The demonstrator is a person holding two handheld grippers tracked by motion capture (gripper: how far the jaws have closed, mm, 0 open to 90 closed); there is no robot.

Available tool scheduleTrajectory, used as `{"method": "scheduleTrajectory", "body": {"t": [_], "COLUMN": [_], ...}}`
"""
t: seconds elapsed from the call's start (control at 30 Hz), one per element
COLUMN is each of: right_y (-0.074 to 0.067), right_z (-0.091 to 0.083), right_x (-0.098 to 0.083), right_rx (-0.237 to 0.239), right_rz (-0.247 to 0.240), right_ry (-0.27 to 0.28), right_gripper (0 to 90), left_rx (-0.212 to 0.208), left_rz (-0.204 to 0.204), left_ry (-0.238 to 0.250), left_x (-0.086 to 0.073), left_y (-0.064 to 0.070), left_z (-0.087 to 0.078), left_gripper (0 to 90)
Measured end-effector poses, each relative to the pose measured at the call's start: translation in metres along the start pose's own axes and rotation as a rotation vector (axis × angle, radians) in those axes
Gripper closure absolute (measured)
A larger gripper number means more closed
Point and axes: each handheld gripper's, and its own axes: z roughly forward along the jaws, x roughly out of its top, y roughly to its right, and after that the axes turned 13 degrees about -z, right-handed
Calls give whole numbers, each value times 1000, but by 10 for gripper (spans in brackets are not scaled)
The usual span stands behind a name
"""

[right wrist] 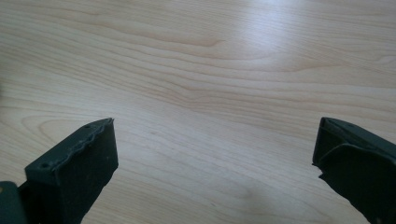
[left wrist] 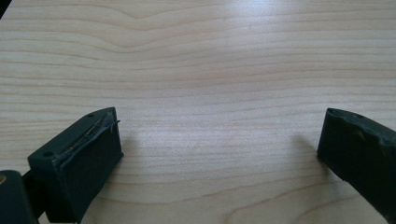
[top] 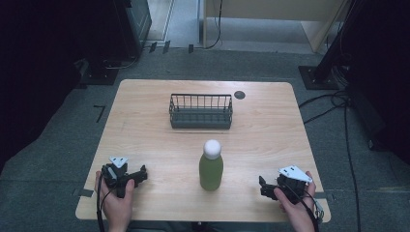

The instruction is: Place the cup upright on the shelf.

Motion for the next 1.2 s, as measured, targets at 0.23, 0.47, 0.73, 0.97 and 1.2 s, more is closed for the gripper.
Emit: {"method": "scheduleTrajectory", "body": {"t": [0.23,0.47,0.73,0.97,1.2], "right_y": [-16,-29,-43,-57,-67], "right_z": [1,5,6,7,9], "right_x": [6,10,15,20,25], "right_rx": [32,83,120,167,197], "right_rz": [-38,-62,-90,-111,-134], "right_ry": [7,11,22,34,40], "right_gripper": [0,0,0,0,0], "left_rx": [-3,-5,-7,-7,-7], "left_rz": [0,3,4,4,5], "left_ry": [0,-1,0,0,-1], "left_x": [0,0,0,0,0], "left_y": [0,0,0,0,0], "left_z": [0,0,0,0,0], "left_gripper": [0,0,0,0,0]}}
